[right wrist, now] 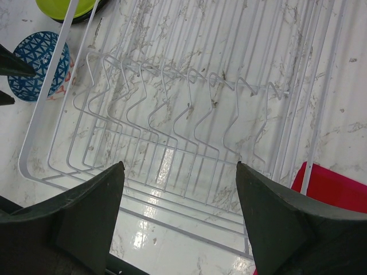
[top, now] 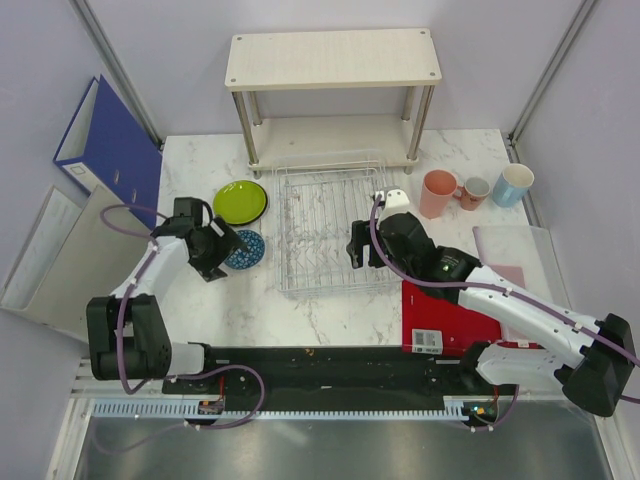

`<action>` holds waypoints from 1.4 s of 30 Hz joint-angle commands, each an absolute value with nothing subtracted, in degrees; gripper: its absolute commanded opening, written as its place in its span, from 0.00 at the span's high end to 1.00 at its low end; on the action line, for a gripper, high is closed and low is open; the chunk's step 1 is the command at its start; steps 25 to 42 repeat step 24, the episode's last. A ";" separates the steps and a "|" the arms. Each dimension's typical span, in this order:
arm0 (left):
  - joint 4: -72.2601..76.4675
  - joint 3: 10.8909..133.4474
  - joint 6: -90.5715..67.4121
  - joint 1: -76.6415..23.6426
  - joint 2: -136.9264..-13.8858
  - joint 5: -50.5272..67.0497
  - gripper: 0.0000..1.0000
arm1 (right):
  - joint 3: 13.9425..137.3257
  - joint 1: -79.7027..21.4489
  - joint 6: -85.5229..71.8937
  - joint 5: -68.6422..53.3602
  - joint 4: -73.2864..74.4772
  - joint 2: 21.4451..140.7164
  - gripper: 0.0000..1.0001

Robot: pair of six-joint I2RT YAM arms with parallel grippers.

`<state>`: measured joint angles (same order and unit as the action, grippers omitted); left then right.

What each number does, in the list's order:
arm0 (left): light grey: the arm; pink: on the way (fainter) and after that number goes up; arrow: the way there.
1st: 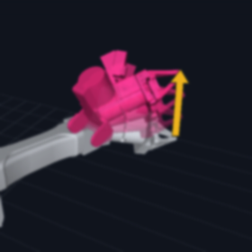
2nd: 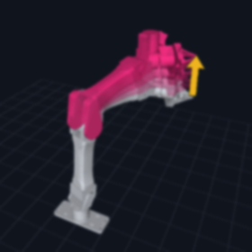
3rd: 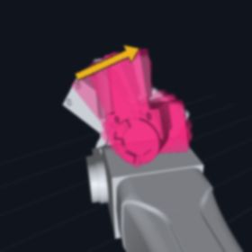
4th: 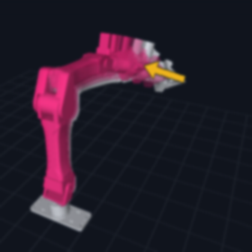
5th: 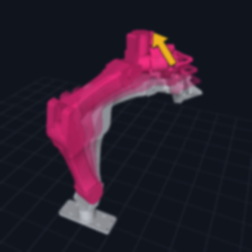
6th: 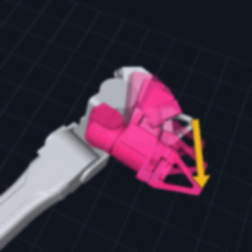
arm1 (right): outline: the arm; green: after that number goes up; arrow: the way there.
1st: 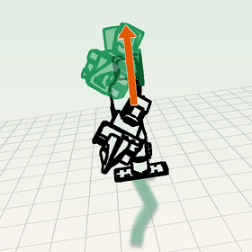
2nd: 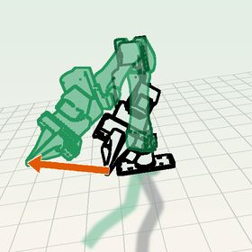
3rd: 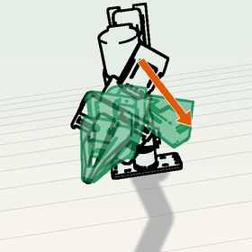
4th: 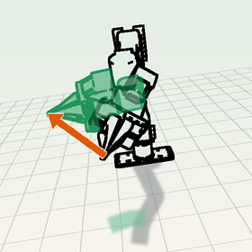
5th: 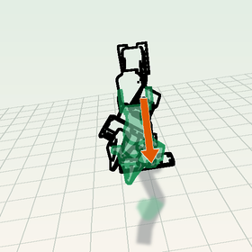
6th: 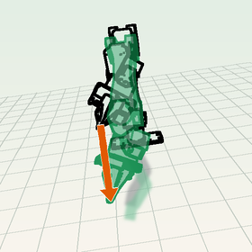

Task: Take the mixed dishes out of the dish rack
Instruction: Reset both arms

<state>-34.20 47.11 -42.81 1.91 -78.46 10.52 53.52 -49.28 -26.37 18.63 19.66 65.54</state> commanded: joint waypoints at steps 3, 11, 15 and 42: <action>-46.21 55.19 -37.97 2.11 -69.45 6.95 0.07 | 53.88 -49.22 -26.81 17.93 17.49 65.65 0.14; -48.70 59.33 -35.16 0.71 -53.54 2.74 0.01 | 57.30 -49.22 -24.70 17.49 17.40 67.06 0.11; -46.06 56.69 -33.23 -4.30 -45.11 0.18 0.01 | 57.92 -49.22 -22.86 19.94 17.23 66.80 0.09; -43.51 52.21 -31.55 -16.51 -41.48 -6.32 0.01 | 56.25 -49.22 -23.11 20.13 14.94 66.62 0.09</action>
